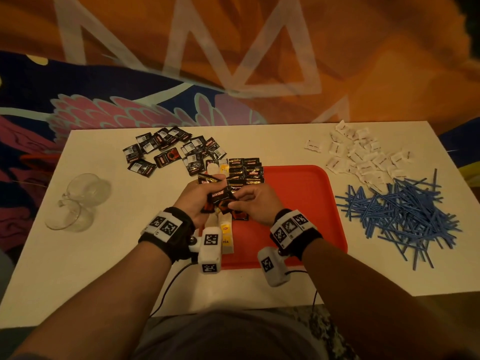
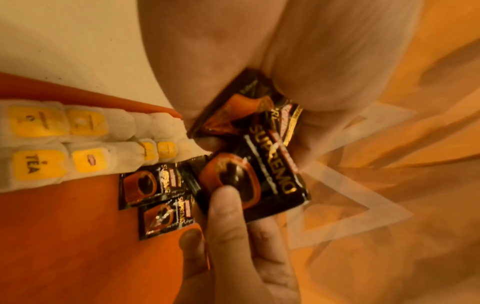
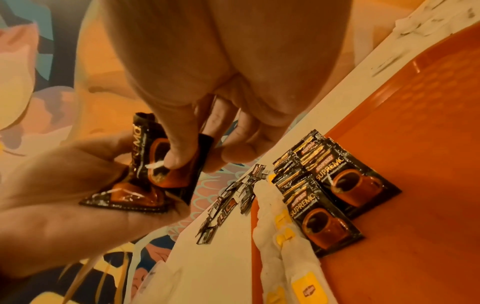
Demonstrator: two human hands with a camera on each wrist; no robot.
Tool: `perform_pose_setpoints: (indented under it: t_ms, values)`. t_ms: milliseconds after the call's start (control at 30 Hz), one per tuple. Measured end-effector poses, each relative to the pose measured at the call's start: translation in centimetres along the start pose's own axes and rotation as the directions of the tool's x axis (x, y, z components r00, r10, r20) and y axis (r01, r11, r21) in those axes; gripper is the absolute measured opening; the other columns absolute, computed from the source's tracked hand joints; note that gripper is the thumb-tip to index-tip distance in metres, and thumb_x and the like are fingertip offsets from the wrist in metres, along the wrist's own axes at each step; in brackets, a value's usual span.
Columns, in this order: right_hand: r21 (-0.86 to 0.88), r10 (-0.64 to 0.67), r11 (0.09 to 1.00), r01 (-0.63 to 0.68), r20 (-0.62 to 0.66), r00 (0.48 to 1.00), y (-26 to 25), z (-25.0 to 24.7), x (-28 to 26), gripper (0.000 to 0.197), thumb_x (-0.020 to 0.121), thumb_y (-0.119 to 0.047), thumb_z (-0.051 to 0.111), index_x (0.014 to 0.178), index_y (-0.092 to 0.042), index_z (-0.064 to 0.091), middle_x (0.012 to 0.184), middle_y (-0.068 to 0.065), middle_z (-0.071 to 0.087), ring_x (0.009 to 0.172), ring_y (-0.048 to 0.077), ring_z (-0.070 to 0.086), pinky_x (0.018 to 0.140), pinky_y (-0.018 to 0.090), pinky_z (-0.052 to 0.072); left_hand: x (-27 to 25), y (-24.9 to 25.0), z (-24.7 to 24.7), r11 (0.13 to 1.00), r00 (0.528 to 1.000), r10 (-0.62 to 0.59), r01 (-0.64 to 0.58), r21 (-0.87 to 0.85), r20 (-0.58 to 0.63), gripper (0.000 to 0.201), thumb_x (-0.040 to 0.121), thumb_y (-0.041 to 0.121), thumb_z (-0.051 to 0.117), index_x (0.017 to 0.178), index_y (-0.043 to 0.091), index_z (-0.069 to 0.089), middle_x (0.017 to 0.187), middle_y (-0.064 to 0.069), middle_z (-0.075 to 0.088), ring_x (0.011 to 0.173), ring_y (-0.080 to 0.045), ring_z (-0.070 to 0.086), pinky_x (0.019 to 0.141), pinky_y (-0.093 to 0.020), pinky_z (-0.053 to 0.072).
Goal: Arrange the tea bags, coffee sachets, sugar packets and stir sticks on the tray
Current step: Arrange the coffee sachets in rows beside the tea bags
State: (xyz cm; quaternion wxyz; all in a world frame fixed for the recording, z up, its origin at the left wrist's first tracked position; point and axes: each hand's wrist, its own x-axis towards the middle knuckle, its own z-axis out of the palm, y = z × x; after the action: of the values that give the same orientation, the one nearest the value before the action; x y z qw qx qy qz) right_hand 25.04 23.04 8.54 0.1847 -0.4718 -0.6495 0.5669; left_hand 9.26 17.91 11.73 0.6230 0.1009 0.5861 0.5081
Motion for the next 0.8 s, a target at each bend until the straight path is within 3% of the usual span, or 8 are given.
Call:
perform_pose_setpoints:
  t_ms: [67,200,300,400,500,533,667,800]
  values:
    - [-0.034,-0.002,0.999,0.002,-0.002,1.0,0.2,0.1,-0.1,0.016,0.074,-0.01,0.083,0.088,-0.014,0.076,0.091,0.006,0.074,0.083,0.018,0.07,0.076,0.026,0.056,0.2,-0.4,0.4,0.999,1.0,-0.008,0.007,0.031,0.008,0.015,0.094,-0.001,0.057,0.097,0.011,0.065,0.076,-0.009,0.068,0.066,-0.02,0.068,0.054,-0.029,0.054]
    - [-0.173,-0.03,0.985,0.014,-0.09,0.995,1.2,-0.1,-0.3,0.019,0.076,-0.017,0.082,0.094,-0.013,0.077,0.08,-0.012,0.062,0.069,-0.001,0.054,0.058,0.005,0.038,0.7,-1.3,0.3,0.994,0.996,0.008,0.002,0.108,-0.088,0.007,0.097,0.017,0.062,0.1,0.013,0.067,0.082,-0.005,0.071,0.07,-0.017,0.069,0.052,-0.026,0.051]
    - [-0.15,0.094,0.983,-0.108,-0.099,0.991,2.9,-0.6,-0.3,0.02,0.082,-0.018,0.077,0.101,-0.014,0.075,0.081,-0.01,0.065,0.074,0.005,0.058,0.059,0.009,0.041,1.7,-1.8,-0.5,0.993,0.98,0.03,-0.008,0.114,-0.194,0.025,0.1,0.034,0.058,0.104,0.012,0.068,0.088,-0.006,0.074,0.075,-0.021,0.07,0.063,-0.033,0.053]
    - [-0.23,0.195,0.948,-0.219,-0.123,0.973,5.4,-1.3,0.0,0.019,0.087,-0.022,0.071,0.104,-0.016,0.075,0.093,-0.005,0.069,0.083,0.008,0.059,0.064,0.014,0.042,2.4,-2.4,-1.3,0.998,0.961,-0.018,0.032,0.049,-0.276,0.024,0.103,0.028,0.052,0.101,0.008,0.065,0.08,-0.007,0.07,0.064,-0.02,0.063,0.061,-0.033,0.051]
    - [-0.327,0.303,0.887,-0.325,-0.118,0.946,7.7,-2.0,0.4,0.017,0.09,-0.024,0.068,0.105,-0.017,0.07,0.095,-0.005,0.066,0.09,0.013,0.06,0.073,0.022,0.045,2.5,-3.1,-2.1,0.996,0.954,-0.079,0.084,0.007,-0.288,0.018,0.101,0.021,0.052,0.099,0.008,0.064,0.07,-0.004,0.068,0.063,-0.02,0.062,0.073,-0.038,0.052]
    - [-0.343,0.328,0.871,-0.353,-0.132,0.936,8.2,-2.3,0.6,0.018,0.089,-0.024,0.069,0.105,-0.017,0.069,0.093,-0.005,0.065,0.089,0.013,0.06,0.07,0.021,0.044,2.5,-3.3,-2.4,0.995,0.953,-0.094,0.095,-0.01,-0.288,0.017,0.101,0.02,0.052,0.099,0.007,0.063,0.068,-0.004,0.068,0.063,-0.019,0.062,0.073,-0.038,0.053]
    - [-0.337,0.398,0.834,-0.437,-0.181,0.899,9.6,-2.8,1.2,0.015,0.086,-0.021,0.073,0.096,-0.016,0.063,0.081,-0.009,0.056,0.073,0.005,0.052,0.056,0.016,0.036,2.3,-3.7,-3.5,0.992,0.948,-0.124,0.118,-0.038,-0.292,0.015,0.102,0.017,0.051,0.101,0.007,0.062,0.073,-0.006,0.066,0.059,-0.017,0.061,0.05,-0.028,0.052]
    - [-0.323,0.436,0.82,-0.472,-0.179,0.882,10.2,-2.9,2.1,0.017,0.085,-0.02,0.074,0.095,-0.018,0.06,0.081,-0.008,0.057,0.069,0.001,0.048,0.053,0.017,0.033,2.2,-4.0,-4.7,0.99,0.94,-0.138,0.126,-0.059,-0.312,0.016,0.101,0.016,0.051,0.102,0.007,0.064,0.076,-0.007,0.065,0.064,-0.019,0.06,0.061,-0.033,0.051]
